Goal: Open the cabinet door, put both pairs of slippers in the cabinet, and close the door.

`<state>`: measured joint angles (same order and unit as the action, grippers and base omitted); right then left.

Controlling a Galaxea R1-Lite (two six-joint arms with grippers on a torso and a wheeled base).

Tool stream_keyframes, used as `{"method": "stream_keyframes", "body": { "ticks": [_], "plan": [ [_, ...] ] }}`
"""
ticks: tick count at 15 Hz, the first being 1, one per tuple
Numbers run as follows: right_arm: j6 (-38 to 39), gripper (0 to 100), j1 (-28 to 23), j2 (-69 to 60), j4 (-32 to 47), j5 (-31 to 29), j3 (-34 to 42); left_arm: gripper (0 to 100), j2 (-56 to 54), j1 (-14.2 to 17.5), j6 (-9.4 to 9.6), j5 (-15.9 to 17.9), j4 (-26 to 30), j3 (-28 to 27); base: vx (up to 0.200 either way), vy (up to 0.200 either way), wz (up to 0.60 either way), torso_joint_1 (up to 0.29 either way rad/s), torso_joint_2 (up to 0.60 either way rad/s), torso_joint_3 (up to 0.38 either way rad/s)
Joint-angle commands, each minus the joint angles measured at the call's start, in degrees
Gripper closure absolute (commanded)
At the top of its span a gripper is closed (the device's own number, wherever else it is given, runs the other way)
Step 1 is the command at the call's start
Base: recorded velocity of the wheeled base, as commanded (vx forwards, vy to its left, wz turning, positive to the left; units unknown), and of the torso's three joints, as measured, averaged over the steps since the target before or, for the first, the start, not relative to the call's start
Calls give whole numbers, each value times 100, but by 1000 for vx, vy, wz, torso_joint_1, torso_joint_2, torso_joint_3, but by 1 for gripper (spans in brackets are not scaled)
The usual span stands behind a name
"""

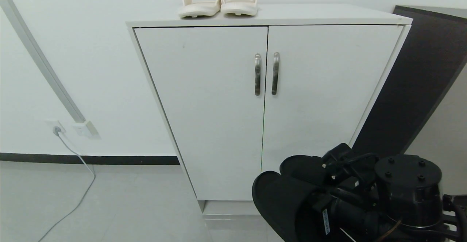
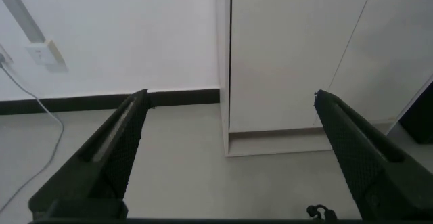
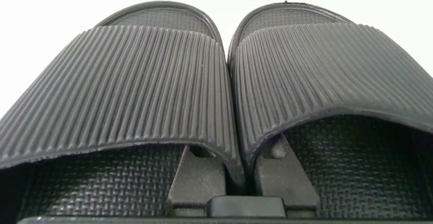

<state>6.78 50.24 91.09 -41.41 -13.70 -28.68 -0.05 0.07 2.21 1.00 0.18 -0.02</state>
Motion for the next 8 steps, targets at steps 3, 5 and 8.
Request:
{"method": "stream_keyframes", "body": {
  "ticks": [3,5,8],
  "plan": [
    [-1,100,4,5,-7,8,12,0,330,-7,228,23,-27,-33,0,0,0,-2,196,180],
    [-1,100,4,32,-7,8,3,0,1112,-201,-370,146,-352,-648,0,0,0,-4,28,16],
    [-19,100,4,41,-7,-1,3,0,3099,-412,-686,972,-739,-1878,0,0,0,0,0,0]
  ]
}}
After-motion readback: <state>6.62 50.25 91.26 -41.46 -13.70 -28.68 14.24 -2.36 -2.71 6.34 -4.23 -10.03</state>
